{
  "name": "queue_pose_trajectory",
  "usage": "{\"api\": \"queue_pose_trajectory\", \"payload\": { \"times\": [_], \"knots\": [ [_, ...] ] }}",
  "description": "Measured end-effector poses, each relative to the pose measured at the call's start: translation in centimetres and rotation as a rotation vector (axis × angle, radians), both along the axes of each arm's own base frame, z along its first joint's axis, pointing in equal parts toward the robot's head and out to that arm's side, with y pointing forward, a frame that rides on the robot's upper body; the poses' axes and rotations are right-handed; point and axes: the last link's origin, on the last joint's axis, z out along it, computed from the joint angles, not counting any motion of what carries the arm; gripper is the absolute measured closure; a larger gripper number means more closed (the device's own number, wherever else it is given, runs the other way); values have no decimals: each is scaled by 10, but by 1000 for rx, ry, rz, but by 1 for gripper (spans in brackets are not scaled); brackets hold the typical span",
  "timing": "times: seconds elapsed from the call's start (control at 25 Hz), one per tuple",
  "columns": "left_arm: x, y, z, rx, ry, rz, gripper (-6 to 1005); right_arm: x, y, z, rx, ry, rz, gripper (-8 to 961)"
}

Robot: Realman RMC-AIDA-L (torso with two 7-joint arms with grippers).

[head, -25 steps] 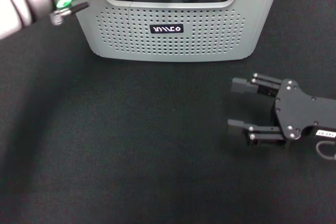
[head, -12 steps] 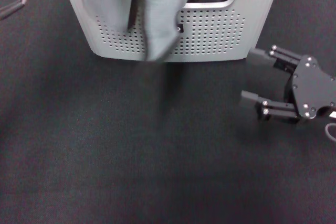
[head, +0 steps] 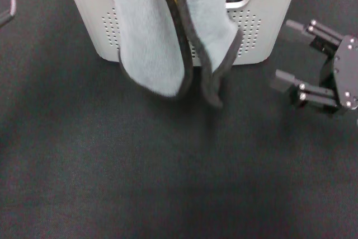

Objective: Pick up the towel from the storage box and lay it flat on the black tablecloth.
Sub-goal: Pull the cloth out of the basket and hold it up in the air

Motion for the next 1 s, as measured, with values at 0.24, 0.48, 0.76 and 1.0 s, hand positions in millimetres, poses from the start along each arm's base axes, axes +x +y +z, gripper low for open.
{"api": "queue_pose_trajectory", "payload": {
  "times": [0.24, 0.48, 0.76, 1.0],
  "knots": [
    [3, -2, -8, -12, -20, -35, 995, -14, 2, -1, -2, 26, 48, 158],
    [8, -12, -5, -17, -65, -100, 995, -30, 1, 0, -2, 39, 121, 164],
    [7, -14, -5, 3, -87, -125, 996, -34, 1, -1, -9, 41, 131, 171],
    [-5, 3, -24, -14, -99, -71, 996, -35, 1, -4, -20, 42, 133, 177]
  ]
}}
